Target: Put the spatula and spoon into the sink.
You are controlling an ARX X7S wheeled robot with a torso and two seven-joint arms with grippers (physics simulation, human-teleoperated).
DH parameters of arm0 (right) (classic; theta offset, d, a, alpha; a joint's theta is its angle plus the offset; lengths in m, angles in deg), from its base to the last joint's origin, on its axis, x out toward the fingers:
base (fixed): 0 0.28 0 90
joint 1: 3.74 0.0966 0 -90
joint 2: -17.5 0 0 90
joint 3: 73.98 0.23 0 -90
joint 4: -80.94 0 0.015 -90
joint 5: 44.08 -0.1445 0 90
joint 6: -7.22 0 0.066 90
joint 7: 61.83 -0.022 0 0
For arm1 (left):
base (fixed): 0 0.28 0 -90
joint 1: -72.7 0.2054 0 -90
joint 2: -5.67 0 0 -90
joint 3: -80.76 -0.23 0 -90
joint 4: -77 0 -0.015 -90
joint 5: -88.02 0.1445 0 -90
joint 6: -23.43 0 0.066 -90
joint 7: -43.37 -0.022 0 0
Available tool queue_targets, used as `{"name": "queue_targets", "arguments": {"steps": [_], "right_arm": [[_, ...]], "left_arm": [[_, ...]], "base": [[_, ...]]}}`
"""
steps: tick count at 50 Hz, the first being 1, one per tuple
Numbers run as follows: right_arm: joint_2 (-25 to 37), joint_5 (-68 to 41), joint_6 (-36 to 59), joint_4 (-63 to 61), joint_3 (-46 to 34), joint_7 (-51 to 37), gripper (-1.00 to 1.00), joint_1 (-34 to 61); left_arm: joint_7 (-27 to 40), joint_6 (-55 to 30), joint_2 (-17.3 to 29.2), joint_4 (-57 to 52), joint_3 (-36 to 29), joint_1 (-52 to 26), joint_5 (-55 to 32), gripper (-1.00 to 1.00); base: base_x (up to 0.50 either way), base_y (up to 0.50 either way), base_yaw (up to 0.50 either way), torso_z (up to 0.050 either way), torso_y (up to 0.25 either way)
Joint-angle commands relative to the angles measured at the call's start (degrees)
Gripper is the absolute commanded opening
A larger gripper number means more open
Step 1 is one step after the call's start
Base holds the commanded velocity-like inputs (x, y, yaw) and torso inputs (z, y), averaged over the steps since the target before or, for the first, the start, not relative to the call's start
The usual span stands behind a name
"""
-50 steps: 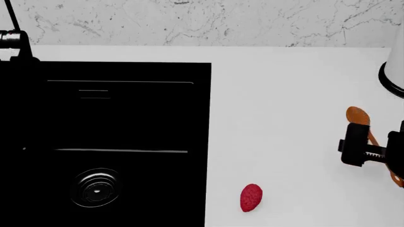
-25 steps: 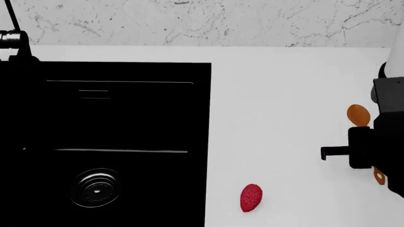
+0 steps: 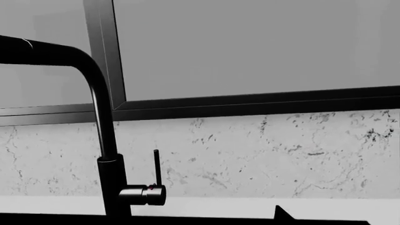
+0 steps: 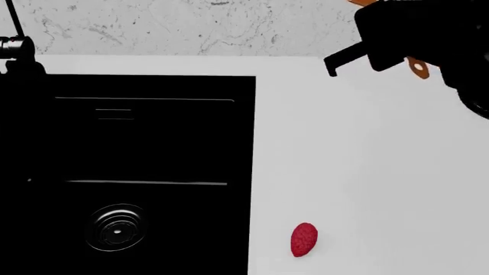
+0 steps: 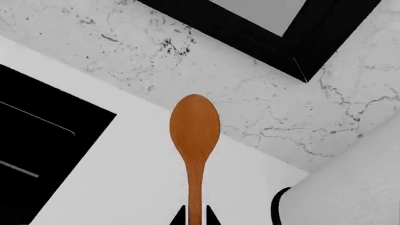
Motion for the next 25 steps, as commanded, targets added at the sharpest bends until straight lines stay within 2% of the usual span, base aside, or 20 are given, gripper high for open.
{"name": "queue_targets", "arguments": {"steps": [1, 25], "right_arm": [[-8.1, 1.1, -3.0, -0.7, -4.4, 8.6, -1.0, 6.7], [-18.9, -1.4, -15.0, -1.1, -4.7, 13.3, -1.0, -5.8]], "left_arm": [[0.2, -0.2, 0.2, -0.5, -0.1, -0.2, -0.4, 1.0], [0.1, 1.6, 0.2, 0.9, -0.5, 0.3, -0.8, 1.0]], "base": [[0.0, 0.0, 0.0, 0.0, 0.0], [0.0, 0.0, 0.0, 0.0, 0.0]]}}
